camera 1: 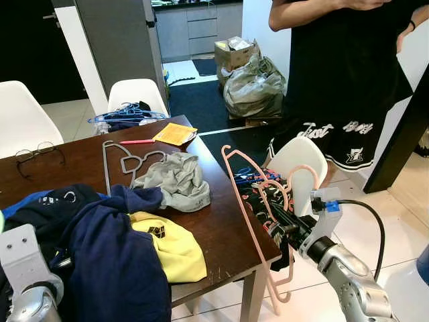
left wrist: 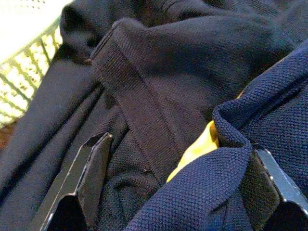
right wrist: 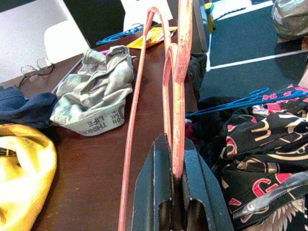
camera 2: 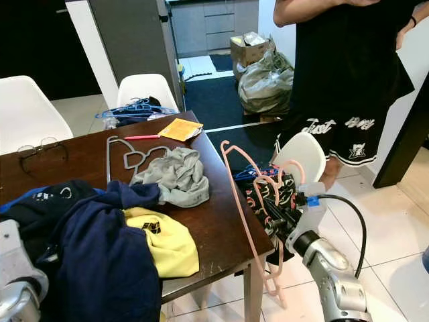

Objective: Hang hanger

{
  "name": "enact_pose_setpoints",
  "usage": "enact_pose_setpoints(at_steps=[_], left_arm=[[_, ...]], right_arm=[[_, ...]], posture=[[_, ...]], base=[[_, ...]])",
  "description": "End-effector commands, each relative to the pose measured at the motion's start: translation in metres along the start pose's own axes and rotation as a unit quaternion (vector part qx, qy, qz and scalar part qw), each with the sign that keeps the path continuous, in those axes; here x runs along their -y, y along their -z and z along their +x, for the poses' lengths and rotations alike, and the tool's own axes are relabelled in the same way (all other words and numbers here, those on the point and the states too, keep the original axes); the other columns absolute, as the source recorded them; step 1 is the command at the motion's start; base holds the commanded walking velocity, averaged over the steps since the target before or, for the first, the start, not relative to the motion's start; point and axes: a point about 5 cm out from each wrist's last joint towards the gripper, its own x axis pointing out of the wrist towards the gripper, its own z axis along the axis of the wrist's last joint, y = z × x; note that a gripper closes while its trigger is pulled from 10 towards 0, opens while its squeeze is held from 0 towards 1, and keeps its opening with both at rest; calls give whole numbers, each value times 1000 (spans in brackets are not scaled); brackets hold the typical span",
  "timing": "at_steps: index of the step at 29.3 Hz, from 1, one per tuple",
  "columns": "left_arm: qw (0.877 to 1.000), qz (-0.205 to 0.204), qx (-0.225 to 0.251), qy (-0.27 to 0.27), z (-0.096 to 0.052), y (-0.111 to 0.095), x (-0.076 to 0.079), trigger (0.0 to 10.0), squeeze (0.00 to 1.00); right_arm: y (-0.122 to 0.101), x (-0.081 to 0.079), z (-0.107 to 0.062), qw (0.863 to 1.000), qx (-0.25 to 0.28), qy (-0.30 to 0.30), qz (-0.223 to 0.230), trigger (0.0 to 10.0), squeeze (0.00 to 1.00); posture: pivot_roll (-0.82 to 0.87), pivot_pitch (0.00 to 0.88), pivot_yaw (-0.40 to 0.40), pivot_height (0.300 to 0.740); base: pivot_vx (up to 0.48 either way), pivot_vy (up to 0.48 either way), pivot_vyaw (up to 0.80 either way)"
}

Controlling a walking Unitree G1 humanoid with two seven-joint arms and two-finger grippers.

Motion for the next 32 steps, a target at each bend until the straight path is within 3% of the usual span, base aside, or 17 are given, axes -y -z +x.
enact_pose_setpoints(at_steps=[1, 2, 3, 4, 5, 6, 8, 9, 11, 12, 16, 24, 25, 32], left_arm=[[999, -17, -49, -18, 3, 21, -11, 10000, 0], [997, -56, -52, -5, 7, 23, -10, 10000, 0], [997, -56, -52, -5, 7, 23, -10, 10000, 0], [994, -94, -49, 15, 11, 22, -7, 10000, 0], [994, -94, -49, 15, 11, 22, -7, 10000, 0], [991, -122, -44, 31, 14, 20, -5, 10000, 0], [991, -122, -44, 31, 14, 20, -5, 10000, 0], [987, -149, -41, 50, 17, 18, -2, 10000, 0], [987, -149, -41, 50, 17, 18, -2, 10000, 0], [982, -169, -39, 73, 19, 15, 2, 10000, 0], [977, -178, -41, 109, 20, 12, 10, 10000, 0], [976, -177, -42, 121, 21, 10, 14, 10000, 0], [974, -176, -36, 136, 21, 4, 18, 0, 0], [970, -181, -22, 162, 21, -7, 24, 0, 0]], right_arm=[[6, 3, -2, 1000, -17, 10, 3, 10000, 0], [6, 2, -2, 1000, -17, 10, 3, 10000, 0], [6, 2, -2, 1000, -17, 10, 3, 10000, 0], [6, 2, -2, 1000, -17, 10, 3, 10000, 0], [6, 2, -2, 1000, -17, 10, 3, 10000, 0], [6, 2, -2, 1000, -17, 10, 3, 10000, 0], [6, 2, -2, 1000, -17, 10, 3, 10000, 0], [6, 2, -3, 1000, -17, 10, 3, 10000, 0], [6, 2, -3, 1000, -17, 10, 3, 10000, 0], [6, 2, -3, 1000, -16, 11, 2, 10000, 0], [5, 3, -3, 1000, -15, 13, 2, 10000, 0], [5, 3, -4, 1000, -15, 13, 1, 10000, 0], [5, 3, -4, 1000, -15, 14, 0, 10000, 0], [5, 3, -4, 1000, -14, 15, -1, 10000, 0]], posture=[[-8, 0, 55, 731], [-13, 0, 55, 731], [-13, 0, 55, 731], [-18, 0, 56, 731], [-18, 0, 56, 731], [-18, 0, 56, 731], [-18, 0, 56, 731], [-20, 0, 58, 731], [-20, 0, 58, 731], [-20, 0, 58, 731], [-26, 0, 59, 731], [-28, 0, 58, 731], [-25, 0, 59, 731], [-26, 0, 59, 731]], base=[[0, 0, 0], [0, 0, 0], [0, 0, 0], [0, 0, 0], [0, 0, 0], [0, 0, 0], [0, 0, 0], [0, 0, 0], [0, 0, 0], [0, 0, 0], [0, 0, 0], [0, 0, 0], [0, 0, 0], [0, 0, 0]])
